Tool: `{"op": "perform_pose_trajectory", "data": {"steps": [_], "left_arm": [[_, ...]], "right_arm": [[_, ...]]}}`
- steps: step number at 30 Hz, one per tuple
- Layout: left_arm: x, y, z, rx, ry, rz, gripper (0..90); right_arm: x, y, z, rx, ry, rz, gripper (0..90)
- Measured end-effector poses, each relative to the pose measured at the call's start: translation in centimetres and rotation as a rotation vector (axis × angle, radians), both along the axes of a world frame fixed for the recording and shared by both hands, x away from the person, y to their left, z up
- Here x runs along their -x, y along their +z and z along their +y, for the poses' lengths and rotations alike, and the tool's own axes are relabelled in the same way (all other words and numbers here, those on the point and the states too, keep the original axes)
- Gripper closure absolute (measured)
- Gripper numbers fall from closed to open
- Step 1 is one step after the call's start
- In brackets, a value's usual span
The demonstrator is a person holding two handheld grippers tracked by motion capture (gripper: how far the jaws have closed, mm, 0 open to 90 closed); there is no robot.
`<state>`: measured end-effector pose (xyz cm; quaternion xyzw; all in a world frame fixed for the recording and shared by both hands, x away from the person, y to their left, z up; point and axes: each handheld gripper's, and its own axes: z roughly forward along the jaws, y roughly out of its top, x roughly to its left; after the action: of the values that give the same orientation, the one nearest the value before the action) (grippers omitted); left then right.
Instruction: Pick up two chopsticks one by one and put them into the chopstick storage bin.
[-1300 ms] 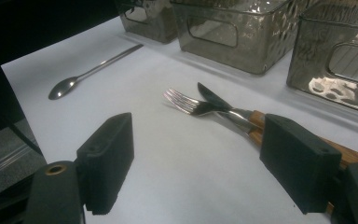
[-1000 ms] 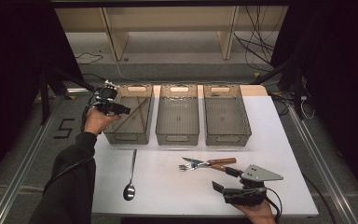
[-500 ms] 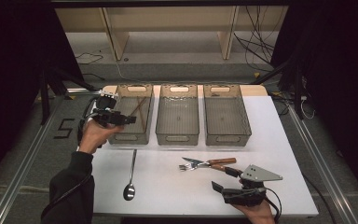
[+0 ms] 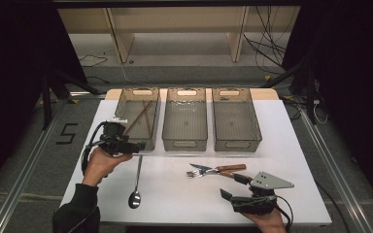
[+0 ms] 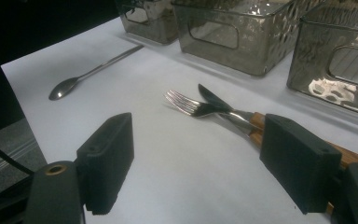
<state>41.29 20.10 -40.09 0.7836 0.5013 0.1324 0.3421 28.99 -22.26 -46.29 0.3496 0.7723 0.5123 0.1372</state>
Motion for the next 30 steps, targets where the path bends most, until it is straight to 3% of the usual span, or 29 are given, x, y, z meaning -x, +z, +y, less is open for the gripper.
{"op": "perform_pose_trajectory", "data": {"steps": [16,30], "left_arm": [[1.7,-3.0,0.0,-0.019,0.021,0.08,20.5],[2.8,-4.1,0.0,-0.023,0.016,0.12,20.2]], "right_arm": [[0.0,-0.1,0.0,0.002,0.004,-0.002,26.5],[0.0,-0.1,-0.1,-0.003,0.0,0.0,26.4]]}}
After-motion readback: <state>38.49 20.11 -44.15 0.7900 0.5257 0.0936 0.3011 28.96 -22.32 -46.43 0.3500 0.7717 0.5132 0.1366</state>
